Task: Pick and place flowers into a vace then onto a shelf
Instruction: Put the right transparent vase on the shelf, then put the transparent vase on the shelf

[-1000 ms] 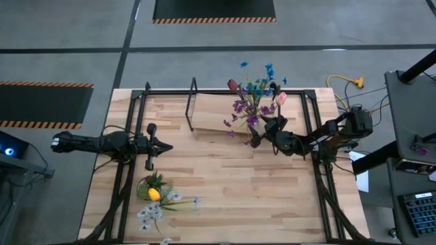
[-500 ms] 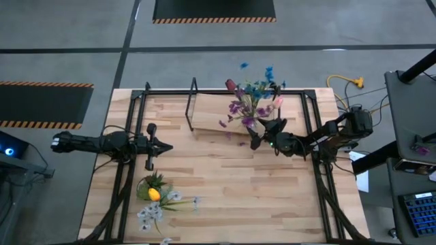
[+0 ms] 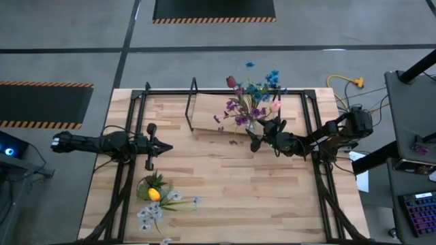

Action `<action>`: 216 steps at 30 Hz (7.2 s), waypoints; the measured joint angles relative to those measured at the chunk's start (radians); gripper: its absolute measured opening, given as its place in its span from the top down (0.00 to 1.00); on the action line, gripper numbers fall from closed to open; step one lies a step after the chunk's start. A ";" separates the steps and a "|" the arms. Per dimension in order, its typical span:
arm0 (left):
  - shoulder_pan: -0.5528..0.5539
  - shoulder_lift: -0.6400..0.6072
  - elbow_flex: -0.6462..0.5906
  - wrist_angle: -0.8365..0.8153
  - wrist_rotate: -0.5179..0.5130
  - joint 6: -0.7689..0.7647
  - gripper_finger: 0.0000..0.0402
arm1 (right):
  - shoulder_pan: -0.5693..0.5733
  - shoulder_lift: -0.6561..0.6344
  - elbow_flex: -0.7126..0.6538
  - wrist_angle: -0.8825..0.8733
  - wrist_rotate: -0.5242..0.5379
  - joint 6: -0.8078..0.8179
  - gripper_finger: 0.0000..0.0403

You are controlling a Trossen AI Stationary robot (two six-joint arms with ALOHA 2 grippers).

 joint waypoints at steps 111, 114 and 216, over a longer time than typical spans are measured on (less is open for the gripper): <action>0.000 0.000 0.000 -0.007 0.000 0.000 1.00 | 0.060 -0.731 0.001 -0.479 -0.138 -0.168 0.18; 0.000 0.000 0.000 -0.007 0.000 0.000 1.00 | 0.079 -0.781 0.001 -0.551 -0.157 -0.168 0.18; -0.128 0.863 1.172 -0.479 0.080 -0.071 0.41 | 0.296 -1.458 -0.245 -0.942 -0.624 -0.232 0.97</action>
